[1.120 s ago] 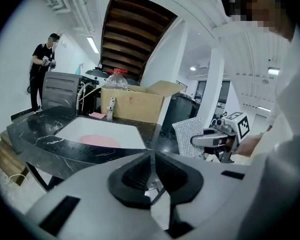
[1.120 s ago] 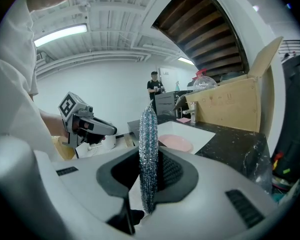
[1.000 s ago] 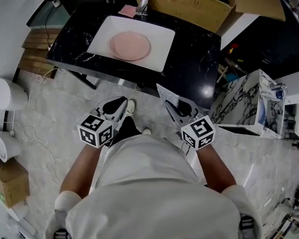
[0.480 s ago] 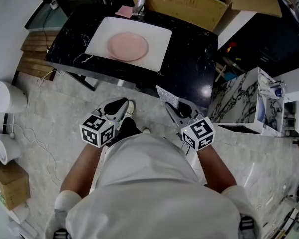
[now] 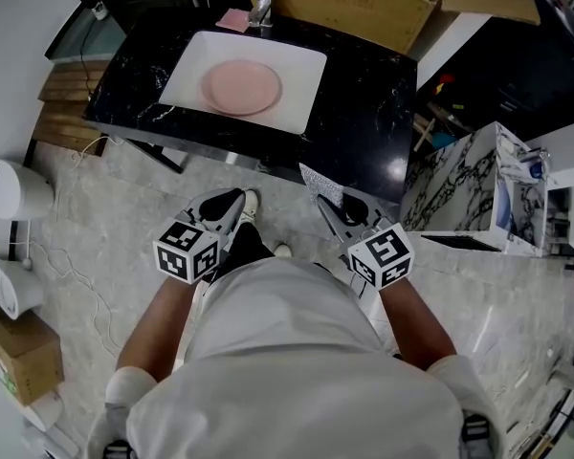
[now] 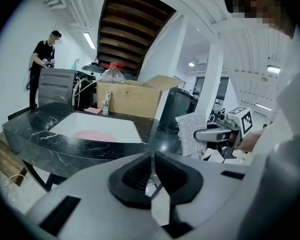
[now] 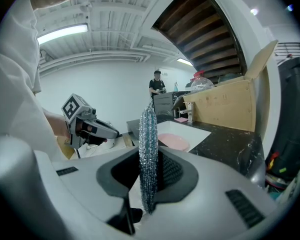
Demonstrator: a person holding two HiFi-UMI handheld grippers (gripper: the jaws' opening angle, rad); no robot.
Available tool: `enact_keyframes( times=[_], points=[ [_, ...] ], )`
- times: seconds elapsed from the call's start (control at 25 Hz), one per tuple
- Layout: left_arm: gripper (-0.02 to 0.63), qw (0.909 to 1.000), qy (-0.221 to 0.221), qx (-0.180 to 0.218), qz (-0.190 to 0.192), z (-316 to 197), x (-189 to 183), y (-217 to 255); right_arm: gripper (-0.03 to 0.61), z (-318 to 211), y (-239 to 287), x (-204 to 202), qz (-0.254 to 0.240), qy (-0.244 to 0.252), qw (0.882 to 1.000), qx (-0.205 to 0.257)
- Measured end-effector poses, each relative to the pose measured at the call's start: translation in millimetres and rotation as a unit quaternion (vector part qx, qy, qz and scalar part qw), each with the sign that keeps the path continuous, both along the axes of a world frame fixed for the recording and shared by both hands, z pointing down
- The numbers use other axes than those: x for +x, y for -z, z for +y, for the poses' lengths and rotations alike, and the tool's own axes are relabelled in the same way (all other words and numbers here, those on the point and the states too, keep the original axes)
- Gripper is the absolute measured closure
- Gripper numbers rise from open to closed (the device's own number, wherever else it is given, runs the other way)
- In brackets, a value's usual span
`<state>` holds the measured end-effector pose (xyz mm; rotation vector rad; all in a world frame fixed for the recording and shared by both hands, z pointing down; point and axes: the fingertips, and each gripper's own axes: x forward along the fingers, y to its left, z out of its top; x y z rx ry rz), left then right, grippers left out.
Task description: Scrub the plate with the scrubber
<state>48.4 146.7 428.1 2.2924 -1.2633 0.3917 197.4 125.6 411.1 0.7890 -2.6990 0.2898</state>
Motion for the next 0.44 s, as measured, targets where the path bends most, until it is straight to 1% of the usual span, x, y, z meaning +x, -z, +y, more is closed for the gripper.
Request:
enact_keyframes(
  times=[0.44],
  points=[
    [0.592, 0.9999, -0.006, -0.005, -0.008, -9.2, -0.4, -7.4, 0.502, -8.0, -1.7, 2.1, 0.003, -0.005, 1.000, 0.005]
  ],
)
